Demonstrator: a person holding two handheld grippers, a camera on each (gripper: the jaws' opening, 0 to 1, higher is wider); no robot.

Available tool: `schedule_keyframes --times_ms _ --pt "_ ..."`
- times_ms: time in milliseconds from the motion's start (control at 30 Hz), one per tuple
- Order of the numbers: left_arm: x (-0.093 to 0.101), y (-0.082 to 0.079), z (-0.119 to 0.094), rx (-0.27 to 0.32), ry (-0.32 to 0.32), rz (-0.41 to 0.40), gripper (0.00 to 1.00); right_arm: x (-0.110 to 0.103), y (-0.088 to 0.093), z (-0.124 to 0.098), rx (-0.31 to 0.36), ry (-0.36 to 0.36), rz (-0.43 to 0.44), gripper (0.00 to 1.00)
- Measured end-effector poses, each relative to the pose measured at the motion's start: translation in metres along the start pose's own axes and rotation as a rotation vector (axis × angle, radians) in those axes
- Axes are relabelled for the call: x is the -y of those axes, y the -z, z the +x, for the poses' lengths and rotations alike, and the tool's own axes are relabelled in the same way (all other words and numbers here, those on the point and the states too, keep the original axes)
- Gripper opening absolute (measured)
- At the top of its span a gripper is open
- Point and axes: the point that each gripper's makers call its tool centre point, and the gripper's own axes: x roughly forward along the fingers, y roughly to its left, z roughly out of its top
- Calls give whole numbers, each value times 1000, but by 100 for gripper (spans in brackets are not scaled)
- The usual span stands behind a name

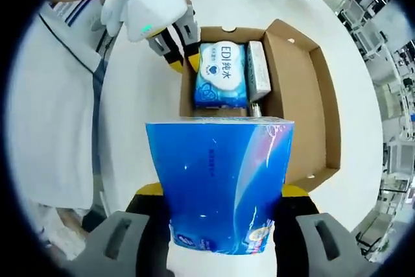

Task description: Operate the shoe box by opening the lid, removing the specified soft item, and placing it in the target area until the item is outside and the box remains undamaged.

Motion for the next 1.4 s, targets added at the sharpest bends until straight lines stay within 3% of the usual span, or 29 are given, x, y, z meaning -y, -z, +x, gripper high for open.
schedule_keyframes --times_ms 333,933,1400 --pt "0 1 0 -3 -3 -2 7 -4 11 -7 -2 11 15 62" --pt "0 2 -1 -13 -15 6 8 -9 55 -25 -25 49 77 62" --pt "0 3 0 -40 2 15 7 0 96 -19 -34 14 72 62"
